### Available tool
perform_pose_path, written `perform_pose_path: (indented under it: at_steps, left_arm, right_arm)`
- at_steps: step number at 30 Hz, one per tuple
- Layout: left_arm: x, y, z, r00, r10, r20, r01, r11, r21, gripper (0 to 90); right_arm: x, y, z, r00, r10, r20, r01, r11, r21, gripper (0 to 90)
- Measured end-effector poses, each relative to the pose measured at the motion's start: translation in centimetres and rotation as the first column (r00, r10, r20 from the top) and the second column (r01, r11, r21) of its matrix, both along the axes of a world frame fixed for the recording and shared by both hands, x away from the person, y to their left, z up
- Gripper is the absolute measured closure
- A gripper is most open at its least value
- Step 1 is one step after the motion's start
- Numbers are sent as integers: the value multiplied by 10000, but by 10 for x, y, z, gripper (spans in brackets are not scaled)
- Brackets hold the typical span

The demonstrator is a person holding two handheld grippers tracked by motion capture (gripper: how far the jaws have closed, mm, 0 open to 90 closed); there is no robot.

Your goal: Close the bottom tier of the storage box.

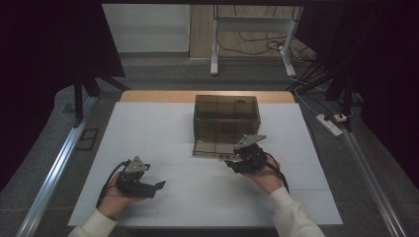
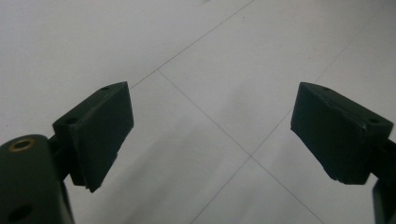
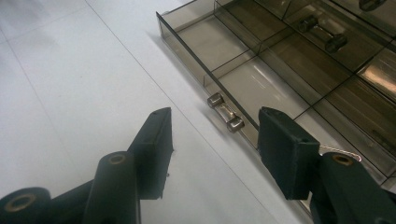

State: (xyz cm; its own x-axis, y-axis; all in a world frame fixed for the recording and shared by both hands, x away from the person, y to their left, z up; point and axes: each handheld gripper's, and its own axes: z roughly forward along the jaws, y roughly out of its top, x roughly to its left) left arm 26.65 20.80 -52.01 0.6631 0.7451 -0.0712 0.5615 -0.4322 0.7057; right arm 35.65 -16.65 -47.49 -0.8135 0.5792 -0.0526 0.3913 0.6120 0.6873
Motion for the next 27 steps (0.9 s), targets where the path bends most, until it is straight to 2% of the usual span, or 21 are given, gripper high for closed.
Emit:
perform_pose_path:
  at_steps: [4,8,11,14,20,21,23,27]
  left_arm:
    - [0,0,0,10000,-19,-4,19,10000,18,125]
    - [-1,-1,1,10000,-52,52,52,10000,0,125]
    - [-1,-1,0,10000,-72,24,72,10000,33,125]
    - [0,-1,0,10000,-64,17,64,10000,37,125]
    - [0,-1,0,10000,-85,11,85,9999,61,125]
    - [0,-1,0,10000,-84,21,84,10000,47,125]
    - [0,0,0,10000,-74,28,74,10000,26,125]
    - [-1,0,0,10000,-68,29,68,10000,24,126]
  right_arm:
    - [2,0,-2,9999,-117,-67,117,9999,-29,452]
    - [3,1,-6,9992,-331,-211,325,9991,-272,459]
    - [3,1,-9,9992,-348,-201,340,9987,-368,500]
    - [4,1,-12,9991,-271,-329,256,9987,-446,596]
    - [5,0,-16,9996,-247,-137,240,9985,-498,829]
    - [5,0,-16,9996,-271,-61,267,9977,-629,859]
    - [6,-1,-17,9994,-335,75,341,9950,-940,881]
    - [10,-6,-22,9977,-673,-2,669,9919,-1084,894]
